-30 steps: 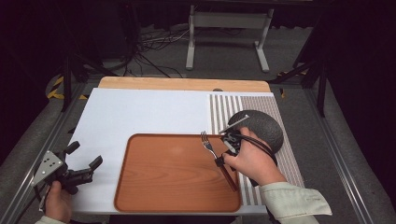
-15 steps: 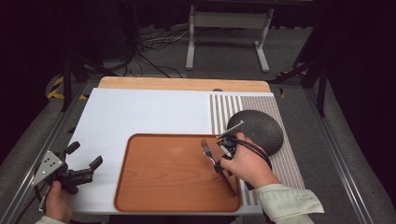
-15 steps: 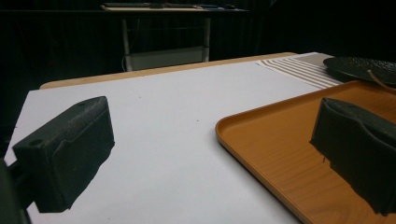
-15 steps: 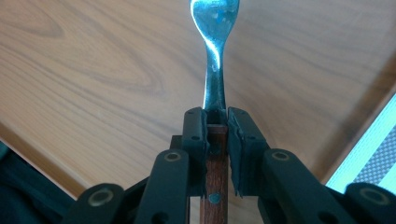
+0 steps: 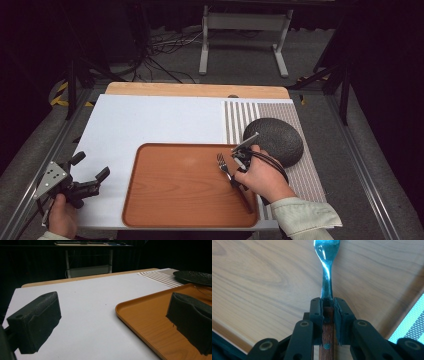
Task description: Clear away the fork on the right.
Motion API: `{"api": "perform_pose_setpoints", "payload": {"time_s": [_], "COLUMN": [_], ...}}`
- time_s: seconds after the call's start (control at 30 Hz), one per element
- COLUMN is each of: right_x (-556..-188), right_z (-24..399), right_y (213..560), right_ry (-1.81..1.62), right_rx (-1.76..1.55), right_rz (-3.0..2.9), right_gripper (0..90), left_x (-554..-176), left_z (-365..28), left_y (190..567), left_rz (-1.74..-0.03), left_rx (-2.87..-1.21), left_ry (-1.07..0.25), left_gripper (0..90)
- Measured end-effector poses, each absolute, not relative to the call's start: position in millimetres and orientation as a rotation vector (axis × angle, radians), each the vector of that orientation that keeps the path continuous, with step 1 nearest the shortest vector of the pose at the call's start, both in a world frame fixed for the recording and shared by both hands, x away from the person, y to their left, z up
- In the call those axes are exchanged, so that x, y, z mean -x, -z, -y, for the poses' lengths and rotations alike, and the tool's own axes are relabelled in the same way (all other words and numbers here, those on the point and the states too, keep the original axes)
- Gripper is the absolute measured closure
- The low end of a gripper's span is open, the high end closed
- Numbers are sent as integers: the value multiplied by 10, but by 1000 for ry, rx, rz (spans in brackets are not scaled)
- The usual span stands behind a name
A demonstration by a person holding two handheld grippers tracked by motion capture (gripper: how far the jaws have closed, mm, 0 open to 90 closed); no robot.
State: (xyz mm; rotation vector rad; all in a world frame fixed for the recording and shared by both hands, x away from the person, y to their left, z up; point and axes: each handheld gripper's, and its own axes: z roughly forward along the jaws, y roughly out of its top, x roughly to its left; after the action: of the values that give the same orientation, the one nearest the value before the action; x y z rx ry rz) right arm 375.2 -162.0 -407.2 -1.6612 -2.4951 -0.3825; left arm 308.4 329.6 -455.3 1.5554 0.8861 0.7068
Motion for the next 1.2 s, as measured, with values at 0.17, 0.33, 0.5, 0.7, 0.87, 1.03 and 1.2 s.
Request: {"api": "perform_pose_setpoints", "payload": {"time_s": [0.17,0.33,0.5,0.7,0.87,1.03,1.2], "right_x": [-3760,-3773,-3782,-3785,-3787,-3783,-3774], "right_z": [1597,1580,1569,1561,1557,1558,1574], "right_y": [4099,4127,4155,4178,4170,4129,4050], "right_ry": [370,369,356,356,386,415,486], "right_rx": [1662,1660,1669,1664,1638,1627,1598], "right_rz": [2483,2472,2459,2454,2467,2484,2509], "right_gripper": [786,786,785,777,706,657,586], "left_x": [-3084,-3084,-3083,-3082,-3084,-3081,-3082], "left_z": [-3300,-3297,-3302,-3302,-3301,-3302,-3302], "left_y": [4552,4553,4550,4549,4551,4549,4549], "left_rz": [-886,-886,-886,-887,-888,-887,-888], "left_rx": [-1556,-1555,-1554,-1554,-1551,-1550,-1550], "left_ry": [-704,-706,-707,-708,-708,-709,-710], "left_gripper": [3,3,3,3,3,3,3]}}
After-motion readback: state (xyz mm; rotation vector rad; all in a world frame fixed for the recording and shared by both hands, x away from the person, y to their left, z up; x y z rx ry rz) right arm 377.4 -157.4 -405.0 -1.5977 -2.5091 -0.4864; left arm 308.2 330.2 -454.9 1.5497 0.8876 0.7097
